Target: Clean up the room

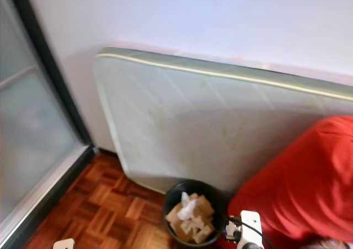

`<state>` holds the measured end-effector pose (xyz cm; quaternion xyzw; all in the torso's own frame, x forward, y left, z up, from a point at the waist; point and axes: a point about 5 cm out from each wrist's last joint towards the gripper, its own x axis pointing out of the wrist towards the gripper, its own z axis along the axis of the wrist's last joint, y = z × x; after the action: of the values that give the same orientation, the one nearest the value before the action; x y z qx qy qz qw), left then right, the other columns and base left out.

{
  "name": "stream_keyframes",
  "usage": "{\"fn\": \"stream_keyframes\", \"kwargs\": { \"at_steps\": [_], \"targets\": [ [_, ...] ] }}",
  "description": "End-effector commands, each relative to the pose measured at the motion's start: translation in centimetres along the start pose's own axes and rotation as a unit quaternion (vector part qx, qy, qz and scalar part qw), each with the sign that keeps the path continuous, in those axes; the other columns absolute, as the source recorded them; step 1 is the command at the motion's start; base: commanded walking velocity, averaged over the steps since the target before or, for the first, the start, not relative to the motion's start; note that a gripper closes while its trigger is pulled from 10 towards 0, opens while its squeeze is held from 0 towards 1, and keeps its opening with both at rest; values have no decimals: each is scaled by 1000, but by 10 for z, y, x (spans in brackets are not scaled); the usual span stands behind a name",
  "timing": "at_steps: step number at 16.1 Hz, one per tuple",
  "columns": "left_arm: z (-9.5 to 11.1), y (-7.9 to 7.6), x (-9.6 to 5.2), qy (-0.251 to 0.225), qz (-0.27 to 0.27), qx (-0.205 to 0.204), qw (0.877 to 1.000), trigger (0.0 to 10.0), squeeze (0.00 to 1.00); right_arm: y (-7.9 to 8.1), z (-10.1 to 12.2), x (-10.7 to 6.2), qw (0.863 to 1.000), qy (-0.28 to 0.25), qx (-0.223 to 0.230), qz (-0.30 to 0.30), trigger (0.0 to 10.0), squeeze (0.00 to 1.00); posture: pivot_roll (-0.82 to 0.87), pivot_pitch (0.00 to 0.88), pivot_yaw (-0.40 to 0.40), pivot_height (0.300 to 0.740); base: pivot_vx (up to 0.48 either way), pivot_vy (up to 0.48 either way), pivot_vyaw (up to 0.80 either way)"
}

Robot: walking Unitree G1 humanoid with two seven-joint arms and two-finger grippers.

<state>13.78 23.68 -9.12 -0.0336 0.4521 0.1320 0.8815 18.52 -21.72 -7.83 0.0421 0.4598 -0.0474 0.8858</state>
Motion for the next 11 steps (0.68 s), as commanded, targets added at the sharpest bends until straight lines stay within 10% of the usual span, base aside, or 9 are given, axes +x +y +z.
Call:
{"fn": "stream_keyframes", "kwargs": {
  "at_steps": [1, 11],
  "targets": [
    [-3, 1, -1, 6, 2, -3, 1000, 10000, 0, 1, 3, 1, 1000, -3, 5, 1, 10000, 0, 133, 0, -2, 740, 0, 0, -775],
    [-2, 3, -1, 3, 5, -1, 1000, 10000, 0, 8, 2, 1, 999, -2, -8, 33, 10000, 0, 137, 0, -7, 740, 98, 0, -232]
  ]
}}
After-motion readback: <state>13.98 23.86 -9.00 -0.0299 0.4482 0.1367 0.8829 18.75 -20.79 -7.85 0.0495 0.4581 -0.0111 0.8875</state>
